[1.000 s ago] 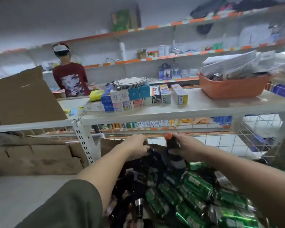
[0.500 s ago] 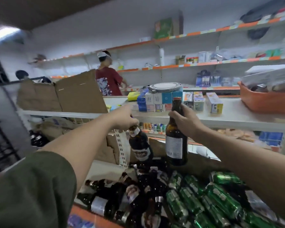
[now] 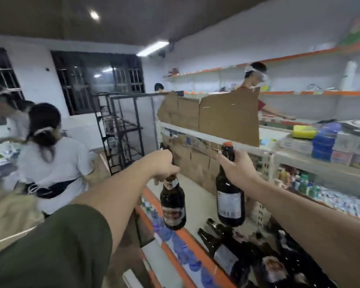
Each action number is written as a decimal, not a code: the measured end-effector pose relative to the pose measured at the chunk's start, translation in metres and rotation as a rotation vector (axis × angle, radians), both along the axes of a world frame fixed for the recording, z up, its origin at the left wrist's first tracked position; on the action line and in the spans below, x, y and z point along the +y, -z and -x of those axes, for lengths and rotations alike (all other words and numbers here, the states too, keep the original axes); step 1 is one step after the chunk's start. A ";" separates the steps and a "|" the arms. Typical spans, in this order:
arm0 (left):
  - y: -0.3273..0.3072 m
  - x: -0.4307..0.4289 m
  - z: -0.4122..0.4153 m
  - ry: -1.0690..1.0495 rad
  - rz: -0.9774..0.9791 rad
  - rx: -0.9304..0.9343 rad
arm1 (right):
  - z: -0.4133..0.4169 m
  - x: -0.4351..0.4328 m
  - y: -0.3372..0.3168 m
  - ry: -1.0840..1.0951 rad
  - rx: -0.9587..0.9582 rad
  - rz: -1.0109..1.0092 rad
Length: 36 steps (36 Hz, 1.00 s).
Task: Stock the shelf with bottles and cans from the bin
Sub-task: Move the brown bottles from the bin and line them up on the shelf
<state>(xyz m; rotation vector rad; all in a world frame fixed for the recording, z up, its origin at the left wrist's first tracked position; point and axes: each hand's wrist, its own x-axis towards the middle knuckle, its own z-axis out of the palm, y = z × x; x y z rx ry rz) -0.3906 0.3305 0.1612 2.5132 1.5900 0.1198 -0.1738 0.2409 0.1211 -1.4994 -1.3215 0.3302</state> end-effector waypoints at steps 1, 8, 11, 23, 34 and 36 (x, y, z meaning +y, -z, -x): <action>-0.001 0.009 0.018 -0.022 -0.008 0.026 | 0.014 0.013 -0.002 -0.015 0.006 0.007; -0.007 0.073 0.123 -0.128 -0.015 0.010 | 0.099 0.107 -0.009 -0.062 0.039 0.017; -0.010 0.094 0.156 -0.142 -0.040 0.003 | 0.130 0.143 -0.007 -0.045 0.060 0.004; 0.024 0.225 0.244 -0.208 0.033 -0.069 | 0.216 0.296 0.014 -0.191 0.137 0.043; 0.028 0.415 0.287 -0.217 0.079 0.006 | 0.284 0.508 0.033 -0.265 0.168 0.012; 0.019 0.450 0.292 -0.229 0.078 0.017 | 0.297 0.548 0.028 -0.284 0.166 0.014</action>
